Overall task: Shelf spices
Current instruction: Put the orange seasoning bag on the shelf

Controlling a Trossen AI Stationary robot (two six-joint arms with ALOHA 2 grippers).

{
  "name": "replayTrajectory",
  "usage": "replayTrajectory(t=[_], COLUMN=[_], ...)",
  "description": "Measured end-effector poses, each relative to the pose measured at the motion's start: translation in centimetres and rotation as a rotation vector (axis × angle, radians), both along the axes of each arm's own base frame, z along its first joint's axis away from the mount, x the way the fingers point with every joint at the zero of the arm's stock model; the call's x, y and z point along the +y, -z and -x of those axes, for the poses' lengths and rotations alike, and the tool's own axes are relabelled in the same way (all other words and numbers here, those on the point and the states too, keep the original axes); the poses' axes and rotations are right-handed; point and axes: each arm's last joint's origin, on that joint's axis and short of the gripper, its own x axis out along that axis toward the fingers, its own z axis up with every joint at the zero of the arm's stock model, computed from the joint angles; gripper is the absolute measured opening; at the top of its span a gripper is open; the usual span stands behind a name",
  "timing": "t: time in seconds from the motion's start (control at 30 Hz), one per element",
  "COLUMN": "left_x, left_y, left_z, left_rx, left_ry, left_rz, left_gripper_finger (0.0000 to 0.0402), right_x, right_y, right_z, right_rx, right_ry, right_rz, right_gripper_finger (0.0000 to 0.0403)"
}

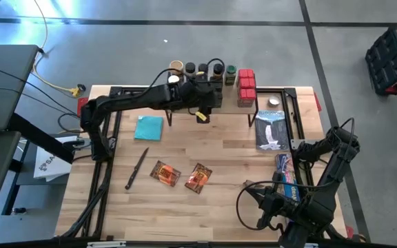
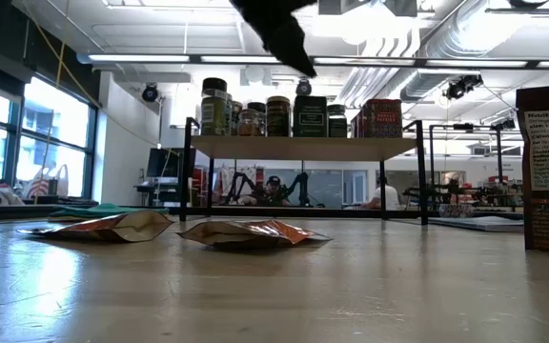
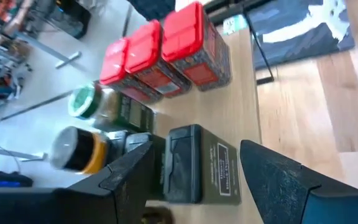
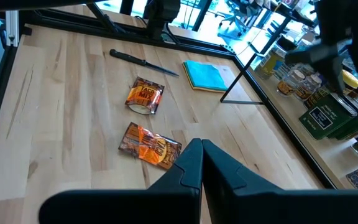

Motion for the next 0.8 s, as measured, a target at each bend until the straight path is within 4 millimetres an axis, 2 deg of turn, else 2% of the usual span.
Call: replayTrajectory(t=[0.2, 0.43, 0.63, 0.8], left_x=[-3.3, -9.2, -13.8, -17.9], left_y=[-3.0, -4.9, -3.7, -0.7], left_z=[2.4, 5.7, 9.3, 12.0], left_rx=[-0.035, -0.075, -0.168, -0.23], left_ry=[0.014, 0.077, 0.099, 0.101], left_rz=[0.037, 0.065, 0.144, 0.205], left_gripper_finger=[0.0236, 0.0236, 0.0236, 0.0236], right_x=[0.0, 0.0, 0.0, -0.1], right_y=[0.0, 0.0, 0.0, 0.0], right_z=[0.0, 0.0, 0.0, -0.1], right_rx=[0.0, 0.001, 0.001, -0.002], right_ry=[0.0, 0.001, 0.003, 0.01], right_rz=[-0.002, -0.005, -0.013, -0.02], right_gripper_finger=[0.0, 0.0, 0.0, 0.0])
